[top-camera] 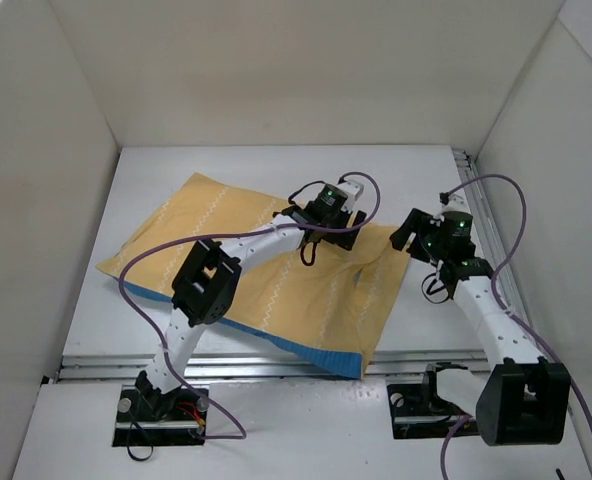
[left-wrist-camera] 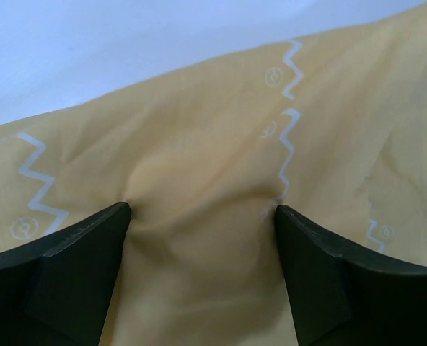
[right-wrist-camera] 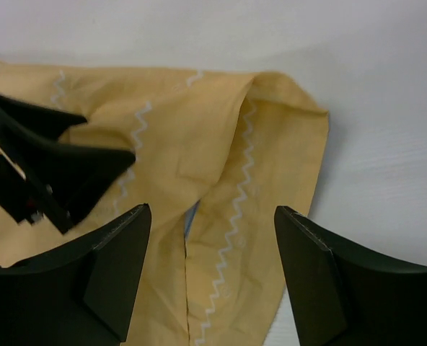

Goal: Put the pillow into the pillowcase

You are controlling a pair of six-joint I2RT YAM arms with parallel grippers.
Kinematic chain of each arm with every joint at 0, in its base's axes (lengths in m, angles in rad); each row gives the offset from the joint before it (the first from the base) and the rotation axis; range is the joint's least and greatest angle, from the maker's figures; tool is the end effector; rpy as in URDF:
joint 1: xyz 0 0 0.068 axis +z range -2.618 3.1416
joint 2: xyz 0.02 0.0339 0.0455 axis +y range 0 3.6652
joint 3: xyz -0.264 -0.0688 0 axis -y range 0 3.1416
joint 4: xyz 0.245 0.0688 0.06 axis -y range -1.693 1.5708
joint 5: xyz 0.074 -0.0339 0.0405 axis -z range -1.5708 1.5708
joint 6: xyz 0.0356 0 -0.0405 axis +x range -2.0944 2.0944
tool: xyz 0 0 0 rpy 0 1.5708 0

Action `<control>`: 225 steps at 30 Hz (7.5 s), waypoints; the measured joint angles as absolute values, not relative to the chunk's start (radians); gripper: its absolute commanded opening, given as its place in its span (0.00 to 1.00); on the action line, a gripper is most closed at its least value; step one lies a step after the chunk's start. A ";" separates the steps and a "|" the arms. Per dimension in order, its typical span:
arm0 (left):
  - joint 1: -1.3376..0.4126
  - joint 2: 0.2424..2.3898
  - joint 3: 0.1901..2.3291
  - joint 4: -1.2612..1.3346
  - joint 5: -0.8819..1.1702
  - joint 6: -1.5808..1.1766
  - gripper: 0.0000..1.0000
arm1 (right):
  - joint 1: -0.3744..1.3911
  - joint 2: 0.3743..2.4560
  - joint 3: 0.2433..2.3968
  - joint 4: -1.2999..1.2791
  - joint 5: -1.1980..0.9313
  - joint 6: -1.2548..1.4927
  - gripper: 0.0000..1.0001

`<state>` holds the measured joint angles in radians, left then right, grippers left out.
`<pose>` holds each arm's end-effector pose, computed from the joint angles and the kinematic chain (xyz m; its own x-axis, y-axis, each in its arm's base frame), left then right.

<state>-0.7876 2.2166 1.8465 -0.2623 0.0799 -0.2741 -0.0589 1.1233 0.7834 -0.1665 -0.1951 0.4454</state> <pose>0.3630 -0.3686 0.2269 -0.6050 0.2252 -0.7637 0.6109 0.7465 -0.2638 0.2520 -0.0079 0.2736 -0.4850 0.4520 -0.7487 0.1080 0.8805 0.4616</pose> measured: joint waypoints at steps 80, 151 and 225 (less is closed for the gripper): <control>-0.533 2.104 1.636 -0.147 0.054 -0.343 0.75 | 0.322 1.309 1.004 -0.241 0.129 0.463 0.00; -0.739 2.140 1.670 -0.297 0.101 -0.383 0.71 | 0.267 1.031 0.754 -0.358 0.063 0.472 0.00; -0.588 1.658 1.500 -0.336 0.836 -0.166 0.02 | 0.509 1.574 0.748 0.353 -0.382 0.595 0.74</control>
